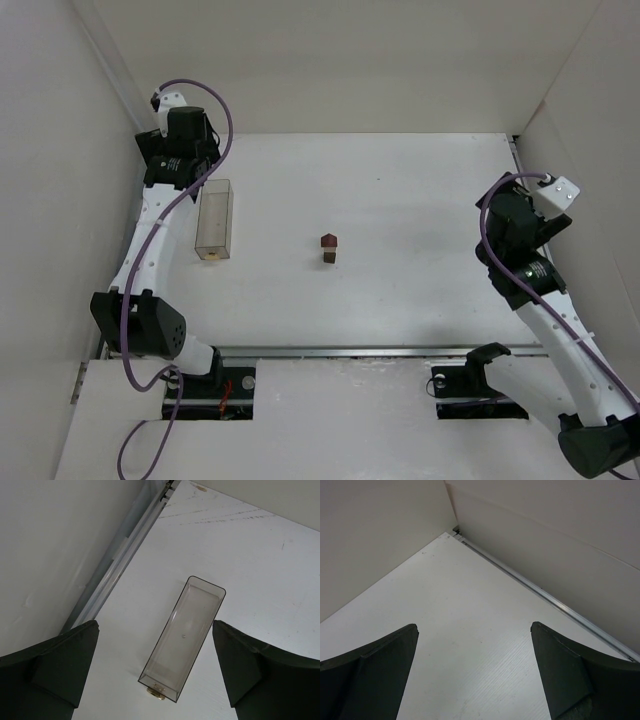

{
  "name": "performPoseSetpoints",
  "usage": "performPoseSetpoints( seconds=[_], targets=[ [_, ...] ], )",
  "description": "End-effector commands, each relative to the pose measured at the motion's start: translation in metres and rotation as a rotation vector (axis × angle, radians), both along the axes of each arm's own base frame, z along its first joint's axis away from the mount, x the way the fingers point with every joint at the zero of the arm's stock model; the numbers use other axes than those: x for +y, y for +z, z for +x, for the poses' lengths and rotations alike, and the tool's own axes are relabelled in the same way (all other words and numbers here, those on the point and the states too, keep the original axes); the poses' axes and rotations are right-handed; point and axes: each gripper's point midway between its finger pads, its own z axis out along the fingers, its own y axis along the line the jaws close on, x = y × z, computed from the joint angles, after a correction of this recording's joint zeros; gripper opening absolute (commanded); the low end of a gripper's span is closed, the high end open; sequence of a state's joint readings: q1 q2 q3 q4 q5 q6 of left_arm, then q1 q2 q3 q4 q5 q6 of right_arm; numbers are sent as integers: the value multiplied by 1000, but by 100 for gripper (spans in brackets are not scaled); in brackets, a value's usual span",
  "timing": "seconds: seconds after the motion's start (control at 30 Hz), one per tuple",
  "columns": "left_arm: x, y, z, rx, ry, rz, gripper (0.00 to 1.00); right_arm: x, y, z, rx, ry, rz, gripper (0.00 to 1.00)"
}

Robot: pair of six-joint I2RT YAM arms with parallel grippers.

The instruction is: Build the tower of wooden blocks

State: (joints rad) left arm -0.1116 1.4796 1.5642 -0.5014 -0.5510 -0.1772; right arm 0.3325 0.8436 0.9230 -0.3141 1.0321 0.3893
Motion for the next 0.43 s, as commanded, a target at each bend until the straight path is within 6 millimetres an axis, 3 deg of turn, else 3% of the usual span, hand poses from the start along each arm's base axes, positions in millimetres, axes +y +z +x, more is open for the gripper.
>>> performPoseSetpoints(
  seconds=[0.0, 0.4],
  targets=[
    [-1, 17, -2, -67, -2, -14, 96, -1, 20, -2, -68, -1, 30, 100],
    [0, 14, -6, -57, -10, 1, 98, 3, 15, 1, -30, 31, 7, 100]
  ],
)
